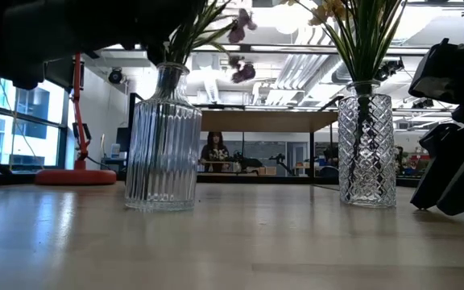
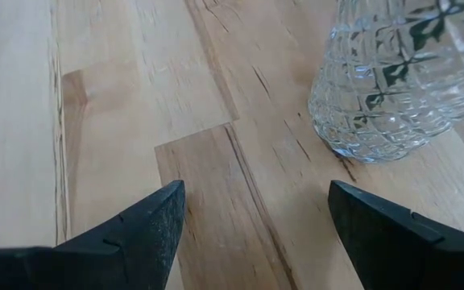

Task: Pick and place flowers into a vace then onto a shelf
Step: Put the pink flowers into the bottom vase

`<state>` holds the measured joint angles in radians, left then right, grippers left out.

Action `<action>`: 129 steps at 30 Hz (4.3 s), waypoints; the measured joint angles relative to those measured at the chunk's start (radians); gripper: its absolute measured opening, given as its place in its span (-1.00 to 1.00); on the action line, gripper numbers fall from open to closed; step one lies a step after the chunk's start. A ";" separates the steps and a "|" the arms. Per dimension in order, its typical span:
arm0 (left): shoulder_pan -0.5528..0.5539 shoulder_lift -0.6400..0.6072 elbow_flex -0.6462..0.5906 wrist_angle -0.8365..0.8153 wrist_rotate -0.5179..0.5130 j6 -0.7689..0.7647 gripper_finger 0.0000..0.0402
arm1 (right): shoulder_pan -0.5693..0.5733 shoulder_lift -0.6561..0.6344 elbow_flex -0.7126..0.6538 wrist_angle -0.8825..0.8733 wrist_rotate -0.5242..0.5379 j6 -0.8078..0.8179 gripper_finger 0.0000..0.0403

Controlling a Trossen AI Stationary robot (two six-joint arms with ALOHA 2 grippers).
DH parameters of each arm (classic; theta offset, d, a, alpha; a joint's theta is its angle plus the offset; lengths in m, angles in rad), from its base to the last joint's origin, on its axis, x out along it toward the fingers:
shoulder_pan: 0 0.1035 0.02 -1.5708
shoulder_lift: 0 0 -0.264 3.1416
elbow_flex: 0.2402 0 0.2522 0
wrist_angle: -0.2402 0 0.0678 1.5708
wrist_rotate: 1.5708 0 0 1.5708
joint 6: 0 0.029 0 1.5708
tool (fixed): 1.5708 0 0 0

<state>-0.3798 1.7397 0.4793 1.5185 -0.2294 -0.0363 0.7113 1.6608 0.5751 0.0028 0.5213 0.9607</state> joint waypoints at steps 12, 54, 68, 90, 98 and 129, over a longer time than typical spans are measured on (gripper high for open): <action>0.000 0.011 0.000 -0.069 -0.002 -0.097 -0.76 | 0.000 0.000 0.000 -0.007 -0.001 0.000 0.48; -0.096 0.010 0.000 -0.202 -0.233 -0.250 -0.65 | 0.000 0.000 -0.001 -0.007 -0.023 0.006 0.48; -0.180 0.011 -0.001 -0.197 -0.520 -0.307 -0.51 | 0.000 0.000 0.000 -0.018 -0.023 0.000 0.48; -0.284 0.010 0.000 -0.258 -0.552 -0.339 -0.15 | 0.000 0.000 0.000 -0.026 -0.024 0.001 0.48; -0.282 0.010 0.000 -0.258 -0.539 -0.340 -0.19 | 0.030 0.018 -0.004 0.098 -0.079 -0.104 0.48; -0.281 0.010 0.055 -0.336 -0.441 -0.453 -0.18 | -0.152 0.425 0.579 0.129 0.178 -0.278 0.48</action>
<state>-0.6605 1.7500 0.5339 1.1824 -0.6702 -0.4891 0.5591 2.0861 1.1538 0.1323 0.6995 0.6832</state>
